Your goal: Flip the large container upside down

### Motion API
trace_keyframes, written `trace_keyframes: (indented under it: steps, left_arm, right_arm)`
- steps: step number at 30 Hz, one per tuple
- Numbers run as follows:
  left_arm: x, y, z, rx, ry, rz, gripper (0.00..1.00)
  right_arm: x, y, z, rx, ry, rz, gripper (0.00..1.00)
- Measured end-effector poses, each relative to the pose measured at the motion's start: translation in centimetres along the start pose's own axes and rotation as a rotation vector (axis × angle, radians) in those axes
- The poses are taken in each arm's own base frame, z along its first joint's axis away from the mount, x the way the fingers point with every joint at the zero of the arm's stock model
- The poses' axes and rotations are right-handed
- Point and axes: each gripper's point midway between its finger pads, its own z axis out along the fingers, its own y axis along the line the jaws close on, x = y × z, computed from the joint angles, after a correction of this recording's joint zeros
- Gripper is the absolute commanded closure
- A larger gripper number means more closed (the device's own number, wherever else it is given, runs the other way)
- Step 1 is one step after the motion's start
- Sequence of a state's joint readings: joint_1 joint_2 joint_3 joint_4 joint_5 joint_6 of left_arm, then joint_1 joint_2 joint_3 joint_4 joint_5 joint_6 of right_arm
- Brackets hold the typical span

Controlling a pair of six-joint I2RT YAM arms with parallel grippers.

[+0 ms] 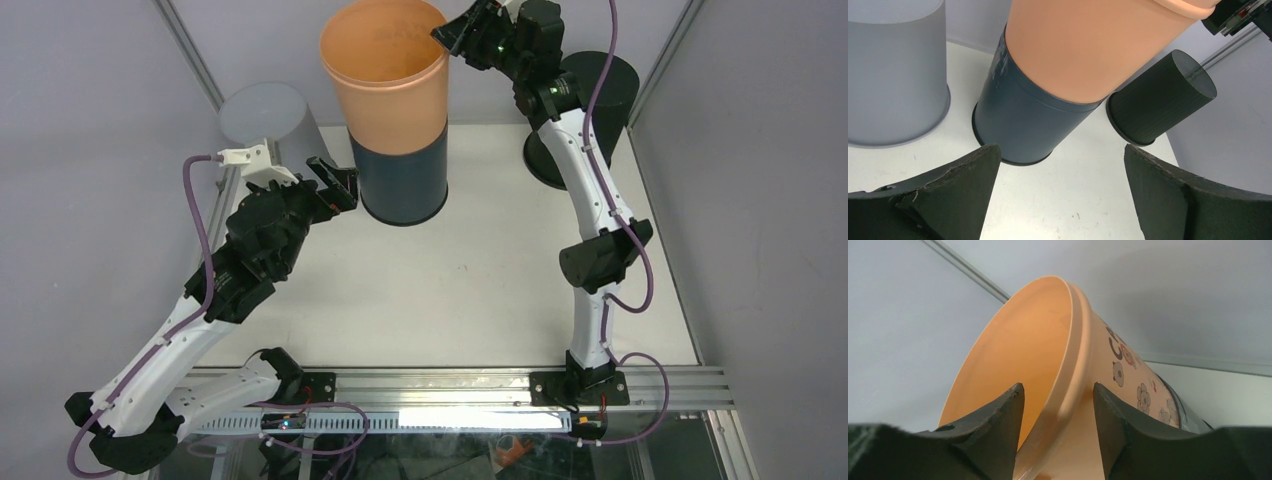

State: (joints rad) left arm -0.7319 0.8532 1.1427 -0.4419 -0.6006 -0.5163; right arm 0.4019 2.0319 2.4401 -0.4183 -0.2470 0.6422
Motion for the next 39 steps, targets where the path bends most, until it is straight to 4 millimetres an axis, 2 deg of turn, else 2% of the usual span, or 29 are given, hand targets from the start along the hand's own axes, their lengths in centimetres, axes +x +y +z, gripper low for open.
trace_keyframes:
  steps: [6, 11, 16, 20, 23, 32, 33, 34, 35, 36, 37, 39]
  left_arm:
    - [0.5, 0.2, 0.1, -0.005, 0.009, 0.0, 0.01]
    - [0.5, 0.2, 0.1, -0.004, 0.009, 0.0, 0.01]
    - [0.4, 0.2, 0.1, -0.005, 0.008, 0.004, 0.01]
    - [-0.5, -0.2, -0.2, 0.009, -0.005, -0.003, 0.01]
    - [-2.4, -1.3, -0.8, 0.043, -0.036, -0.026, 0.01]
    - [-7.8, -3.8, -3.6, 0.17, -0.126, -0.072, 0.01]
    - [-8.3, -4.0, -3.8, 0.178, -0.135, -0.077, 0.01]
    - [-8.9, -4.3, -4.0, 0.187, -0.144, -0.083, 0.01]
    - [-9.2, -4.4, -4.1, 0.191, -0.15, -0.087, 0.01]
    - [-9.6, -4.6, -4.3, 0.195, -0.157, -0.092, 0.01]
    - [-10.0, -4.8, -4.4, 0.199, -0.164, -0.097, 0.01]
    - [-10.7, -5.1, -4.4, 0.202, -0.173, -0.105, 0.01]
  right_arm:
    - [-0.7, 0.3, 0.1, -0.003, -0.033, -0.007, 0.67]
    - [-0.5, 0.8, -0.1, -0.001, -0.025, 0.042, 0.94]
    - [-0.5, 2.4, -0.8, -0.037, -0.024, -0.004, 0.99]
    - [1.0, 3.9, -0.9, -0.073, 0.018, -0.033, 1.0]
    - [1.6, 4.9, -1.0, -0.078, 0.018, -0.058, 1.0]
    - [1.9, 5.1, -1.3, -0.046, 0.007, -0.12, 1.0]
    - [1.8, 5.2, -1.4, -0.041, 0.003, -0.129, 0.99]
    - [1.8, 5.3, -1.6, -0.038, 0.001, -0.136, 0.82]
    - [1.8, 5.4, -1.7, -0.036, 0.001, -0.144, 0.58]
    - [1.9, 5.5, -1.9, -0.034, 0.001, -0.151, 0.42]
    - [1.7, 5.7, -2.0, -0.035, -0.006, -0.15, 0.29]
    - [1.0, 6.3, -2.6, -0.04, -0.027, -0.166, 0.17]
